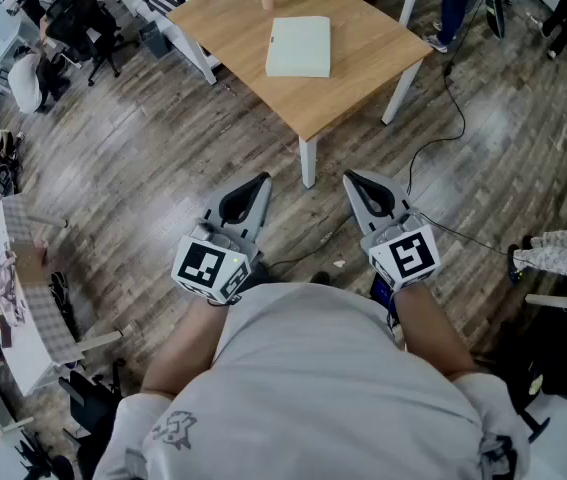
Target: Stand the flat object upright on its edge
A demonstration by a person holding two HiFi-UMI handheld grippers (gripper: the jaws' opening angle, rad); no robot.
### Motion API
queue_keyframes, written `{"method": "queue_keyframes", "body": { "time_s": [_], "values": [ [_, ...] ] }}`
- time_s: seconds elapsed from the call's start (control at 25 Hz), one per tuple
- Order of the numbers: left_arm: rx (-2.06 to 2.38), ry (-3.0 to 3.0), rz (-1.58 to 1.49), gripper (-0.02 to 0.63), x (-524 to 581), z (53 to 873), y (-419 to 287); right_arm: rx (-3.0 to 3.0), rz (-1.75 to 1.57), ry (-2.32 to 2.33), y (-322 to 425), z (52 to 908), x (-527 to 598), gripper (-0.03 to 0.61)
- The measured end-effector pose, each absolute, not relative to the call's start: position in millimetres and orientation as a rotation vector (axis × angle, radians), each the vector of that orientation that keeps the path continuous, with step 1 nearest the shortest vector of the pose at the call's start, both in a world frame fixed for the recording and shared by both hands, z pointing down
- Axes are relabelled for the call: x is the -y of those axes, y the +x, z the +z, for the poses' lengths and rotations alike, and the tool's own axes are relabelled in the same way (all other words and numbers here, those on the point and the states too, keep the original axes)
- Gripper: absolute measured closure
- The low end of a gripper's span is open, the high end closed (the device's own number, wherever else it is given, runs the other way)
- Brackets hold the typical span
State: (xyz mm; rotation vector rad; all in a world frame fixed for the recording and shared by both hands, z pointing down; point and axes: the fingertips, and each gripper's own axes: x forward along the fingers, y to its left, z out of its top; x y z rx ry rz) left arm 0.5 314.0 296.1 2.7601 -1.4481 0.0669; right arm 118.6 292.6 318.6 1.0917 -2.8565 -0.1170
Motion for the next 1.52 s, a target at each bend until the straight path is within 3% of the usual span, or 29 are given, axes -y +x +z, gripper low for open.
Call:
{"method": "queue_keyframes", "body": {
  "time_s": [0.52, 0.6, 0.72, 0.92, 1.12, 1.52],
  "values": [
    [1.442, 2.771, 0.028, 0.606, -299.5, 298.8, 11.9, 2.862, -0.103, 1.126, 129.6, 322.2, -284.9, 0.572],
    [1.440, 2.763, 0.016, 0.582, -294.7, 300.7, 11.3, 2.858, -0.102, 1.144, 132.5, 322.4, -281.4, 0.544],
    [1.433, 2.744, -0.007, 0.496, -284.3, 303.2, 10.0, 2.851, -0.090, 1.155, 134.4, 323.9, -274.0, 0.446],
    [1.398, 2.738, -0.004, 0.435, -260.1, 308.7, 11.9, 2.828, -0.036, 1.174, 137.3, 330.6, -250.8, 0.348],
    [1.367, 2.737, 0.019, 0.387, -225.3, 319.2, 2.9, 2.799, 0.013, 1.181, 130.4, 338.7, -217.2, 0.301],
    [1.257, 2.731, -0.006, 0.383, -115.3, 334.8, -40.2, 2.739, 0.073, 1.239, 86.7, 350.9, -113.2, 0.293]
  ]
}}
